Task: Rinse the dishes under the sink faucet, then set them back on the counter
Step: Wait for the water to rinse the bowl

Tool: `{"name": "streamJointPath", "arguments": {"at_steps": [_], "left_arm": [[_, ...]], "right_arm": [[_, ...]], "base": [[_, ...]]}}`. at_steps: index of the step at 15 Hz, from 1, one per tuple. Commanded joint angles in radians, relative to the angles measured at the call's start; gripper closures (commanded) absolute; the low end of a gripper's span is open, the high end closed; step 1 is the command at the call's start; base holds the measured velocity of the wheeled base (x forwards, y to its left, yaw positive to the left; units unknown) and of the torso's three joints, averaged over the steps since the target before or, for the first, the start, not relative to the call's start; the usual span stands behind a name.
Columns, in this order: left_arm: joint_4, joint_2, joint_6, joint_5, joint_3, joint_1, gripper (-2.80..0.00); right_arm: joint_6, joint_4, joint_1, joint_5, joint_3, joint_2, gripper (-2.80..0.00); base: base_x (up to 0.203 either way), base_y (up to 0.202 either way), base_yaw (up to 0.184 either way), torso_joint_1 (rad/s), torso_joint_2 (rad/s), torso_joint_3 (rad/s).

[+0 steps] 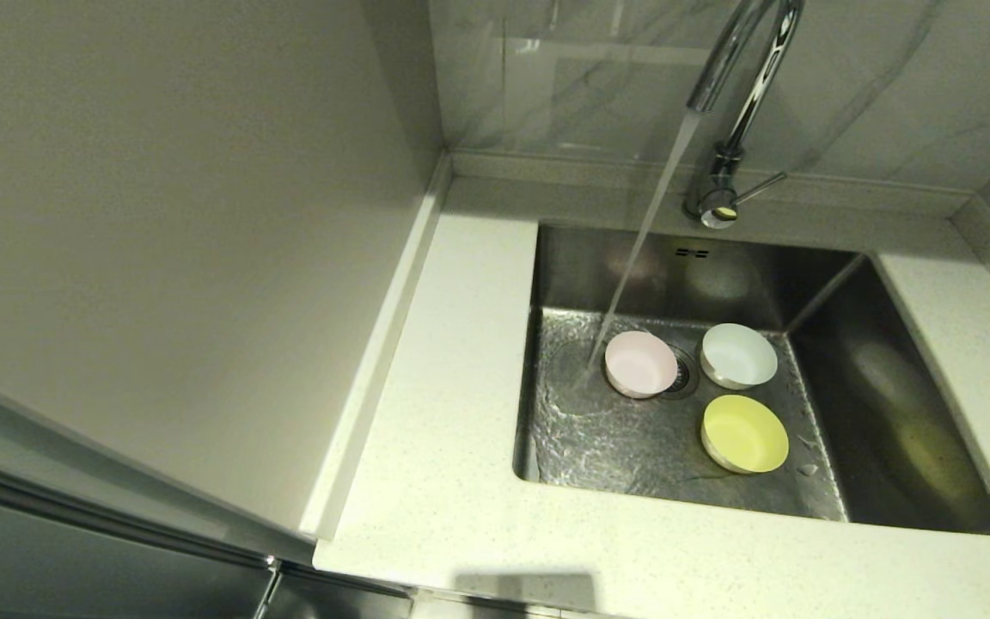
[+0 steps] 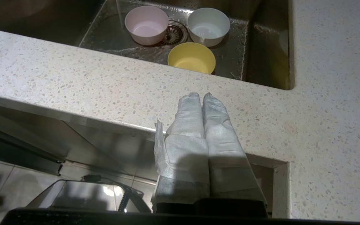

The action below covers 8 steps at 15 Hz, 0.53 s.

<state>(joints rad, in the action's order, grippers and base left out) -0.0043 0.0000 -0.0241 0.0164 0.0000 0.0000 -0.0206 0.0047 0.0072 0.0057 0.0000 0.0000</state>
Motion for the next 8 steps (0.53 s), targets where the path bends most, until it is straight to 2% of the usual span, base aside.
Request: {"name": "streamJointPath", "arguments": {"at_steps": [1, 8], "left_arm": [[0.0, -0.002, 0.0, 0.0, 0.0, 0.0, 0.0], [0.0, -0.002, 0.0, 0.0, 0.0, 0.0, 0.0]], "right_arm": [[-0.001, 0.0, 0.0, 0.0, 0.0, 0.002, 0.0], [-0.001, 0.0, 0.0, 0.0, 0.0, 0.002, 0.0]], "base": [[0.0, 0.0, 0.0, 0.0, 0.0, 0.0], [0.0, 0.0, 0.0, 0.0, 0.0, 0.0]]}}
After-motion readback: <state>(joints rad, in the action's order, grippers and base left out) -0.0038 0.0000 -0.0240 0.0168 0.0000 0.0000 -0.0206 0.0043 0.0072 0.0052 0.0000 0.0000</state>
